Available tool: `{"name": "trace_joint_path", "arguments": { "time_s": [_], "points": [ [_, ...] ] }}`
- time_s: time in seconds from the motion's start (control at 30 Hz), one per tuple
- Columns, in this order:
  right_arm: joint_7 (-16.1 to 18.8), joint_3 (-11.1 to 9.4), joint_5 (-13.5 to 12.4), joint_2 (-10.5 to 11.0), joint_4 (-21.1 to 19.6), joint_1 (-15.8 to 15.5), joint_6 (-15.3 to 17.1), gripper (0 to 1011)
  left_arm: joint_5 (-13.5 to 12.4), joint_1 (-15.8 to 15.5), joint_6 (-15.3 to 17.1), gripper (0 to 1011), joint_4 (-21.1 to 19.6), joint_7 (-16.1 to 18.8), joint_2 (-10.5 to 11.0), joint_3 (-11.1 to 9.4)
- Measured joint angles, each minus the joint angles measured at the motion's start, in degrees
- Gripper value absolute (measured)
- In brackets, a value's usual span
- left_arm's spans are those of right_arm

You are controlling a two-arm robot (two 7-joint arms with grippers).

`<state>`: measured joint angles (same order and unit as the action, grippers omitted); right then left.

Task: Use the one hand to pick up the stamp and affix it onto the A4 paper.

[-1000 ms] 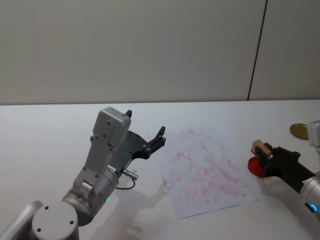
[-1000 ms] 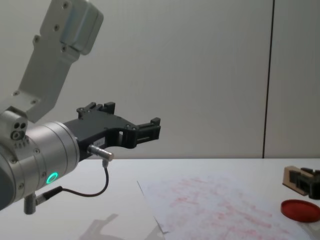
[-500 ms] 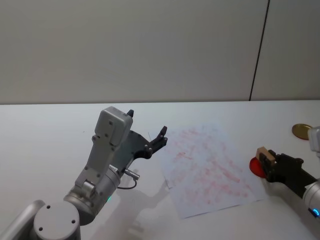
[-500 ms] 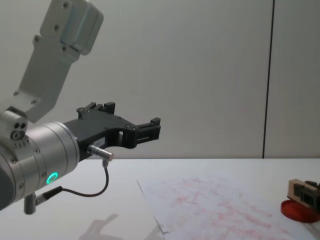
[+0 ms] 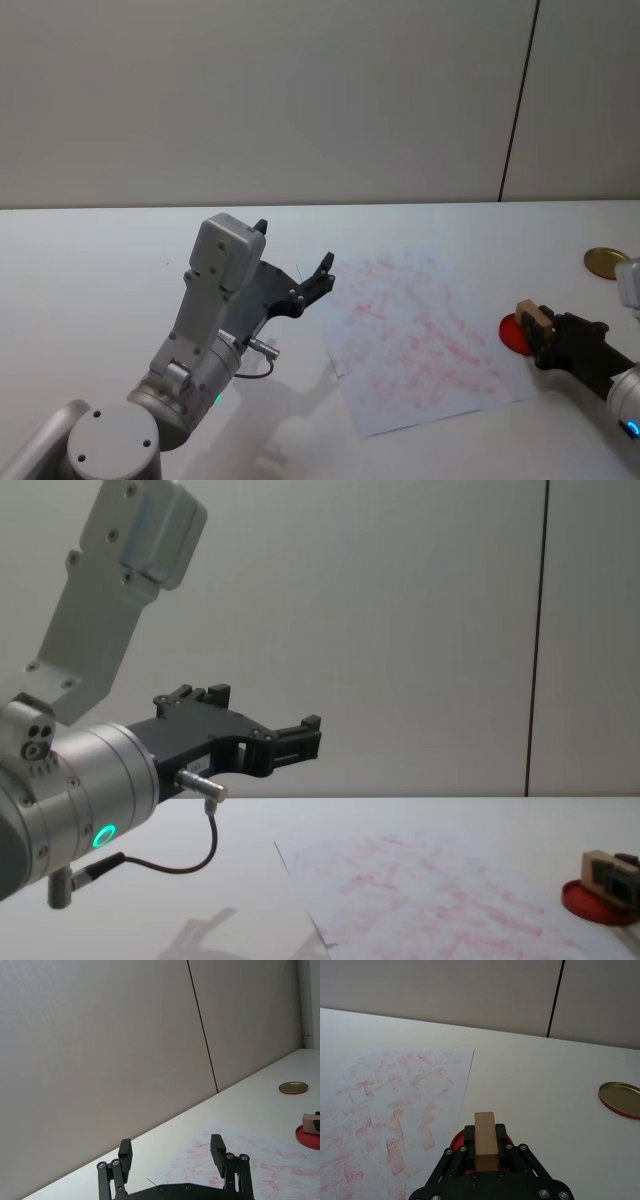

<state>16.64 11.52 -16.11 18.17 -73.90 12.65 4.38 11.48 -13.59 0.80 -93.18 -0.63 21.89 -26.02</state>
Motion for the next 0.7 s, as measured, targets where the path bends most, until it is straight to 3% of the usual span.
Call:
{"name": "trace_joint_path", "arguments": {
  "time_s": [0.13,0.53,0.7],
  "points": [
    [0.1,0.0,0.1,0.0,0.2,0.1,0.1,305,0.0,0.0,0.0,993,0.0,0.0,0.0,0.0],
    [0.1,0.0,0.0,-0.1,0.2,0.1,-0.6,735,0.0,0.0,0.0,993,0.0,0.0,0.0,0.0],
    [0.0,-0.1,0.0,0.0,-0.9,-0.2,-1.7,861,0.0,0.0,0.0,993,0.0,0.0,0.0,0.0]
  ]
}}
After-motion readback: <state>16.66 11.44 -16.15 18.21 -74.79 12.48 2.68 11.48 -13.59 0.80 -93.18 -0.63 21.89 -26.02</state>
